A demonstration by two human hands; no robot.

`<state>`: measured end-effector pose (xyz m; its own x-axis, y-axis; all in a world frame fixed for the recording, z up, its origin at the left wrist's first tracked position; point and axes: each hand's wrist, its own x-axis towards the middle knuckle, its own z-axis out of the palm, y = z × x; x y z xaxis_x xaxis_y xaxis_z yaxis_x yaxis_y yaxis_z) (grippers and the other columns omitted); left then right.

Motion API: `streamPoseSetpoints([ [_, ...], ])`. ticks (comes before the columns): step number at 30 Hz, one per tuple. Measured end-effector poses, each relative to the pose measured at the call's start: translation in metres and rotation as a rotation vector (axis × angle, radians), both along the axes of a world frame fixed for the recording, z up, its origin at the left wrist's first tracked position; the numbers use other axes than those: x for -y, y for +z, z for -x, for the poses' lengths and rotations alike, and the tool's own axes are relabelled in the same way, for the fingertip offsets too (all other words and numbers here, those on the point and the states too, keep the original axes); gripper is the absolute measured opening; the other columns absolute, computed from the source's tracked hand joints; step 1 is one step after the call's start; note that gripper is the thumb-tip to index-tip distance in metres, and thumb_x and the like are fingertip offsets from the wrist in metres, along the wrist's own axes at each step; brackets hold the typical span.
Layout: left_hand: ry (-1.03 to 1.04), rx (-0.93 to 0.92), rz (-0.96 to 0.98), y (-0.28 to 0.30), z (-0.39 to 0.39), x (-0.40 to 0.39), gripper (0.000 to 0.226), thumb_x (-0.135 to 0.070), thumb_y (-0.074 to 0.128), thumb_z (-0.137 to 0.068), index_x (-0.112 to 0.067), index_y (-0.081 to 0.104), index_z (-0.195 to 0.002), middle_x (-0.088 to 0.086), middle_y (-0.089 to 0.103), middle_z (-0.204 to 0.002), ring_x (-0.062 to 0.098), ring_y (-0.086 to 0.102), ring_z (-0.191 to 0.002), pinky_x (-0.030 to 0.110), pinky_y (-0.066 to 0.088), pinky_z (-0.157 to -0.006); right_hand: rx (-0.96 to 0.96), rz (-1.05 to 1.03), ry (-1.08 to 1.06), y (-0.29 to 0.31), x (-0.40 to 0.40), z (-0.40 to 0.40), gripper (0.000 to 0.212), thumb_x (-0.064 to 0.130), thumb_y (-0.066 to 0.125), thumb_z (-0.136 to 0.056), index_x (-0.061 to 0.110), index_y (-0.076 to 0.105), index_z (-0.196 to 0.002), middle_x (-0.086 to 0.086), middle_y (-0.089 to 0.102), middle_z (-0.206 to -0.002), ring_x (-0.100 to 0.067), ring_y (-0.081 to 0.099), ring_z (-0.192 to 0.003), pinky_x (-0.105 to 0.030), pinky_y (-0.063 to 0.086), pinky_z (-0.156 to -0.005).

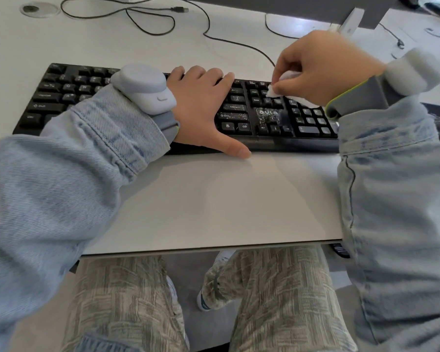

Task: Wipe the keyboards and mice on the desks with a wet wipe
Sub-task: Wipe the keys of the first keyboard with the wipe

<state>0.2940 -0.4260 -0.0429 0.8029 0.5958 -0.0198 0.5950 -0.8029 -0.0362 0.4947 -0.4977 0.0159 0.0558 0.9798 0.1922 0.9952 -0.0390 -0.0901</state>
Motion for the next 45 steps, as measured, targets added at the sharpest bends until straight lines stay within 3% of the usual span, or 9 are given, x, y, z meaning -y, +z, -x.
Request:
streamPoseSetpoints([
  [9,0.001,0.013,0.012,0.000,0.000,0.000,0.154,-0.107,0.026,-0.038,-0.015,0.008,-0.159,0.001,0.028,-0.158,0.028,0.028,-0.143,0.049,0.019,-0.120,0.027,0.082,-0.007,-0.005,0.001,0.007,0.006,0.024,0.068,-0.078,0.019,0.071,-0.080,0.009,0.049,-0.061,-0.007,0.043,-0.056,-0.021,0.029,-0.050],
  [14,0.001,0.014,0.011,0.000,0.000,0.001,0.154,-0.107,0.026,-0.038,-0.014,0.008,-0.159,0.001,0.028,-0.158,0.029,0.028,-0.144,0.051,0.019,-0.120,0.065,0.051,-0.016,-0.006,0.000,0.012,0.010,0.022,0.064,-0.082,0.019,0.072,-0.085,0.010,0.051,-0.064,-0.015,0.047,-0.067,-0.017,0.025,-0.049],
  [18,0.006,0.014,0.008,0.000,0.001,0.000,0.155,-0.107,0.024,-0.037,-0.014,0.008,-0.159,0.000,0.028,-0.159,0.028,0.028,-0.144,0.050,0.019,-0.120,0.043,0.088,0.014,-0.006,-0.001,0.011,0.010,0.020,0.064,-0.081,0.019,0.073,-0.084,0.010,0.052,-0.062,-0.010,0.046,-0.058,-0.018,0.028,-0.049],
  [23,0.002,0.018,0.007,0.000,0.001,0.001,0.154,-0.107,0.025,-0.038,-0.014,0.009,-0.159,0.000,0.028,-0.158,0.028,0.029,-0.143,0.049,0.020,-0.119,0.044,-0.049,-0.011,-0.004,-0.002,0.005,0.014,0.018,0.059,-0.079,0.017,0.073,-0.083,0.003,0.058,-0.071,-0.017,0.052,-0.071,-0.018,0.032,-0.051],
  [29,-0.002,0.013,0.008,0.000,0.001,0.001,0.153,-0.107,0.025,-0.038,-0.014,0.008,-0.159,0.000,0.028,-0.158,0.028,0.029,-0.143,0.048,0.020,-0.120,-0.011,0.128,-0.013,-0.006,0.006,-0.001,0.004,0.024,0.067,-0.078,0.024,0.068,-0.074,0.008,0.052,-0.062,-0.009,0.044,-0.058,-0.024,0.033,-0.053],
  [42,0.000,0.010,0.014,0.000,0.000,0.000,0.153,-0.107,0.025,-0.039,-0.014,0.007,-0.159,-0.001,0.026,-0.159,0.028,0.026,-0.144,0.050,0.018,-0.121,0.011,0.081,-0.079,-0.008,0.001,-0.006,0.006,0.022,0.067,-0.079,0.019,0.072,-0.079,0.008,0.049,-0.061,-0.007,0.043,-0.057,-0.022,0.031,-0.051],
  [45,0.001,0.009,0.012,-0.001,0.001,0.000,0.154,-0.107,0.025,-0.038,-0.014,0.008,-0.159,0.000,0.027,-0.158,0.028,0.027,-0.144,0.050,0.018,-0.121,-0.025,0.068,-0.005,-0.004,0.005,-0.001,0.006,0.023,0.066,-0.079,0.020,0.071,-0.079,0.008,0.050,-0.061,-0.006,0.044,-0.057,-0.021,0.034,-0.050],
])
